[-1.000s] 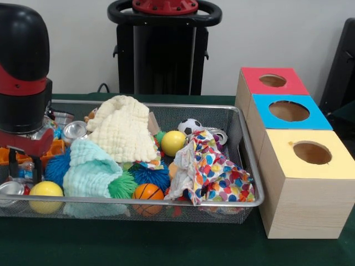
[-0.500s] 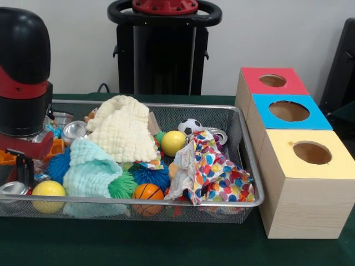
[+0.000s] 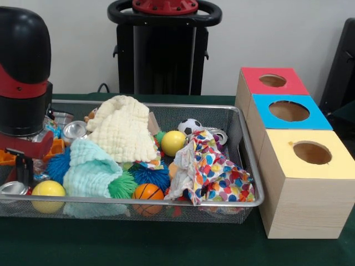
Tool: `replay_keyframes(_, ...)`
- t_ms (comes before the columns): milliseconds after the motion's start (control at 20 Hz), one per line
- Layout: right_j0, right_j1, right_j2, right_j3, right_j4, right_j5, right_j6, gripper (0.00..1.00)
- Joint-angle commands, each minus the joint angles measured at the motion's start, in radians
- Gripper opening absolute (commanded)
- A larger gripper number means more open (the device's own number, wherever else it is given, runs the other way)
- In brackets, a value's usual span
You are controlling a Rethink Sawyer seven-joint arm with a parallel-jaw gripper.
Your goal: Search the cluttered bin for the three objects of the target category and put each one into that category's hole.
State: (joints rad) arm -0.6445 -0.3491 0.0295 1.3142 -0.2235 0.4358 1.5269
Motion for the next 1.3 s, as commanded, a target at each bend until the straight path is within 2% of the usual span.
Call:
replay_keyframes(50, -0.039, 0.112, 0.120, 0.063, -0.072, -0.045, -0.033, 0.00)
replay_keyframes(200, -0.053, 0.103, 0.139, 0.075, -0.074, -0.049, -0.049, 0.00)
replay_keyframes(250, -0.054, 0.101, 0.141, 0.079, -0.075, -0.047, -0.045, 1.00)
replay_keyframes(600, -0.059, 0.084, 0.154, 0.097, -0.076, -0.025, -0.056, 1.00)
replay_keyframes(950, -0.049, 0.090, 0.151, 0.082, -0.082, -0.016, -0.050, 1.00)
replay_keyframes(1100, -0.060, 0.090, 0.166, 0.086, -0.083, 0.003, -0.077, 1.00)
replay_keyframes(1300, -0.052, 0.042, 0.166, 0.135, -0.067, 0.030, -0.049, 1.00)
